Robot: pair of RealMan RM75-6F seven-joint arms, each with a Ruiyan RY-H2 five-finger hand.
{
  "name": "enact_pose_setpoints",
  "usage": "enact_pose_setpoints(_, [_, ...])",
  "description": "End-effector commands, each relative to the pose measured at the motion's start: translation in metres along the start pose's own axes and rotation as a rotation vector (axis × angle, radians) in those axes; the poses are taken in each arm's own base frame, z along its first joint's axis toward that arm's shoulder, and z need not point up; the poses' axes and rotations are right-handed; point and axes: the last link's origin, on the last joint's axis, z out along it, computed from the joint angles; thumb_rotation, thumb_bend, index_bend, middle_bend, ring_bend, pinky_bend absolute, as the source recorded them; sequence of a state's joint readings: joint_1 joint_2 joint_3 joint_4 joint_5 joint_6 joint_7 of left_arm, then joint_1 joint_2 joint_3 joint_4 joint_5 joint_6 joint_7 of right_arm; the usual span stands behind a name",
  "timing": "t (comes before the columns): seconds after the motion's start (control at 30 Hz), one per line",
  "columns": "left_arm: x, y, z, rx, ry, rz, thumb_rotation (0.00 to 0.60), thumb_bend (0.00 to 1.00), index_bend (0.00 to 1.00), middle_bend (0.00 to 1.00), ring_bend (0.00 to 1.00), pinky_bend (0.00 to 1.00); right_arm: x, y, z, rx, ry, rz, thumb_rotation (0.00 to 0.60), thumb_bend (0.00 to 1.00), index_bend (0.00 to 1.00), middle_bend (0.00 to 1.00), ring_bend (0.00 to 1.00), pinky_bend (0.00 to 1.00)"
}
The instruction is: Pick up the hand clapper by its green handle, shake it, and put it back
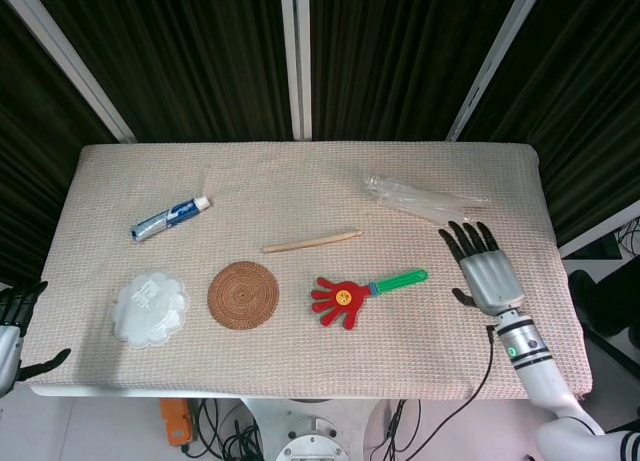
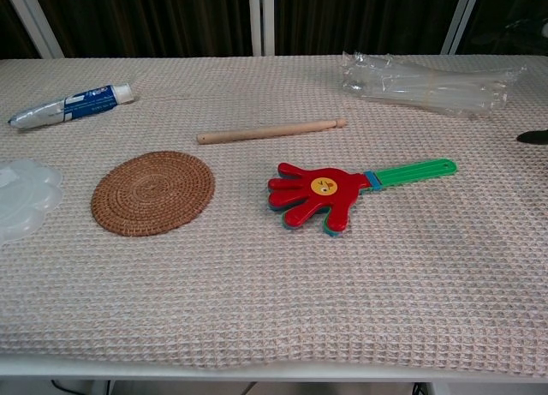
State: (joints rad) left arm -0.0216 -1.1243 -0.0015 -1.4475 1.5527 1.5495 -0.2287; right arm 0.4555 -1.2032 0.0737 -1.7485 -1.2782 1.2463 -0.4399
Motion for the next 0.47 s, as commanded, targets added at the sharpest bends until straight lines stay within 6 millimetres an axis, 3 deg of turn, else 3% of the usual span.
enact_pose_setpoints(0.03, [0.002, 0.001, 0.003, 0.007, 0.008, 0.031, 0.6, 0.12, 0.04, 0.03, 0.0, 0.04, -0.013, 0.054, -0.084, -0.094, 0.108, -0.078, 0.6, 0.16, 0.0, 0.0, 0.0, 0.0])
enact_pose_setpoints(0.2, [0.004, -0.001, 0.005, 0.028, 0.018, 0.112, 0.6, 0.12, 0.04, 0.03, 0.0, 0.04, -0.031, 0.072, -0.121, -0.185, 0.139, -0.09, 0.6, 0.17, 0.0, 0.0, 0.0, 0.0])
enact_pose_setpoints(0.47, [0.002, -0.004, 0.005, 0.045, 0.02, 0.175, 0.6, 0.12, 0.04, 0.03, 0.0, 0.03, -0.046, 0.076, -0.129, -0.215, 0.138, -0.04, 0.6, 0.17, 0.0, 0.0, 0.0, 0.0])
